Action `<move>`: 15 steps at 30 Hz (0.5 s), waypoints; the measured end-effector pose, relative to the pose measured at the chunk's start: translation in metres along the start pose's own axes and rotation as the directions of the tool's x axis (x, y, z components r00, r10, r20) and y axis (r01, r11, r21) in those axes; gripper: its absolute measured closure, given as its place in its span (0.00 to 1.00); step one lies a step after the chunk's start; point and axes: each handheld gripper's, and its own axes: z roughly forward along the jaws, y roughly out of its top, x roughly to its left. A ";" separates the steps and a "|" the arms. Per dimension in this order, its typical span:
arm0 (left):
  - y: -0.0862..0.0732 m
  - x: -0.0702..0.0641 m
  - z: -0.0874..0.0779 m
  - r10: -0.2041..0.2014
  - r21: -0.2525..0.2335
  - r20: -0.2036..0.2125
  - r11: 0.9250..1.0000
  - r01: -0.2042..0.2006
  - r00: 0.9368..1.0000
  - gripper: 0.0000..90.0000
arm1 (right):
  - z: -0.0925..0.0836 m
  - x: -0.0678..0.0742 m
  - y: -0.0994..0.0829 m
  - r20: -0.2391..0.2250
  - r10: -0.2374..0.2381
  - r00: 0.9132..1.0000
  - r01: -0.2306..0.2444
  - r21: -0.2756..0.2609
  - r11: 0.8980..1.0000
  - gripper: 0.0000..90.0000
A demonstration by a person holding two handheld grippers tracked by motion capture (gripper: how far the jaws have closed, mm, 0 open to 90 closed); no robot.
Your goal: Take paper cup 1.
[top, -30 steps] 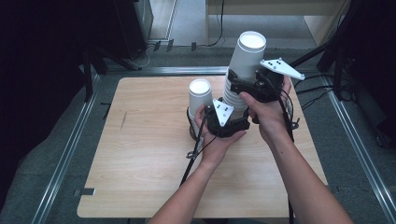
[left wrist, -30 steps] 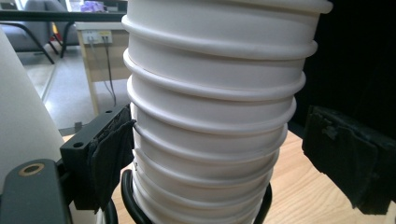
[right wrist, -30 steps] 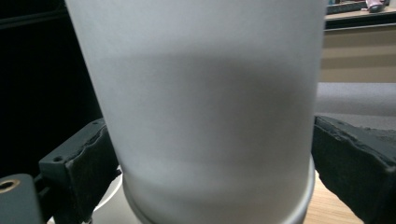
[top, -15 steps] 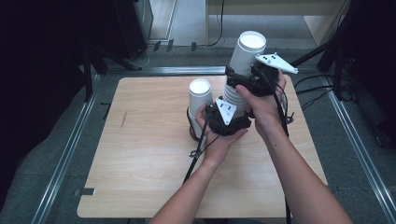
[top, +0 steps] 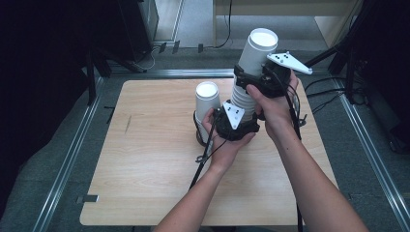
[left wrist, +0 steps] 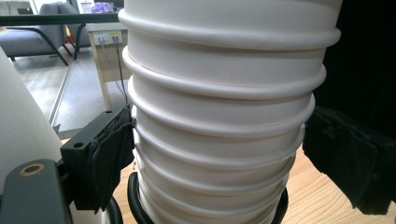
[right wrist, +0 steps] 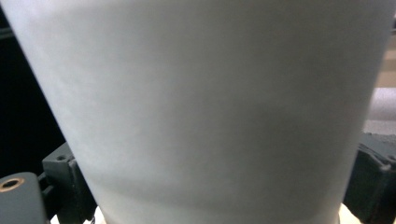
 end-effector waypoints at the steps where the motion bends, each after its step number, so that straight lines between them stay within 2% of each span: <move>1: 0.000 0.000 0.000 0.001 0.000 0.000 1.000 -0.001 1.000 0.11 | -0.001 0.001 0.001 0.000 -0.003 1.000 0.003 -0.004 1.000 0.06; 4: 0.000 0.001 -0.001 0.000 0.001 0.002 1.000 0.000 1.000 0.11 | -0.001 0.002 0.002 0.007 -0.025 1.000 0.025 -0.005 1.000 0.06; 11: 0.000 0.001 -0.001 -0.002 0.003 0.006 1.000 0.002 1.000 0.11 | 0.000 -0.001 0.000 0.003 -0.018 1.000 0.018 0.026 1.000 0.05; 15: 0.000 0.001 -0.001 0.001 0.004 0.008 1.000 -0.001 1.000 0.11 | -0.004 0.003 0.004 -0.003 -0.028 1.000 0.028 -0.008 1.000 0.03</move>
